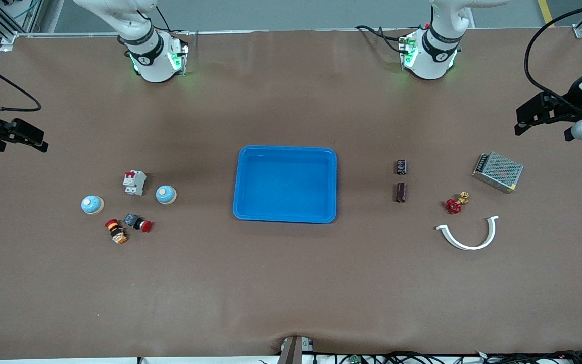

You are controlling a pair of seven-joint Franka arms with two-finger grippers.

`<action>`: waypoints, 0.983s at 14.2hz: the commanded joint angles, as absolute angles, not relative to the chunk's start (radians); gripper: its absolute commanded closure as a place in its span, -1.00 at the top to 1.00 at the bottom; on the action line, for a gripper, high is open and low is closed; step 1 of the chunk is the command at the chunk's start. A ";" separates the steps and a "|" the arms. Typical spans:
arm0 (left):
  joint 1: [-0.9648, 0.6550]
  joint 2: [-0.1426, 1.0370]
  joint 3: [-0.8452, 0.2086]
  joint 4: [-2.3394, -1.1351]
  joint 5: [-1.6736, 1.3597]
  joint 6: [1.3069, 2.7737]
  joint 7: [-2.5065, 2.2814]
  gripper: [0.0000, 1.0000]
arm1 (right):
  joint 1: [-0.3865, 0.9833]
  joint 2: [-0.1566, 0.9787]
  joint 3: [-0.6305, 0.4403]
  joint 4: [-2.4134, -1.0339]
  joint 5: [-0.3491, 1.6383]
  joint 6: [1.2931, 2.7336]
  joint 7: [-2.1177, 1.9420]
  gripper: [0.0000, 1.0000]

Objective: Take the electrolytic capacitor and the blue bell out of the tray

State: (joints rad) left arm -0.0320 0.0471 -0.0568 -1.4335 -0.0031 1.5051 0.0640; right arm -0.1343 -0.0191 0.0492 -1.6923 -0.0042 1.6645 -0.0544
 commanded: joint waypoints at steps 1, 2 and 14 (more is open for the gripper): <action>-0.029 0.043 -0.054 -1.410 0.009 1.479 0.080 1.00 | -0.140 -0.008 0.055 -1.675 -0.002 1.652 -0.055 1.00; -0.031 0.043 -0.055 -1.413 0.006 1.480 0.074 1.00 | -0.140 -0.008 0.055 -1.675 -0.003 1.652 -0.055 1.00; -0.031 0.034 -0.052 -1.408 0.009 1.529 0.029 1.00 | -0.138 -0.006 0.055 -1.675 -0.002 1.652 -0.055 1.00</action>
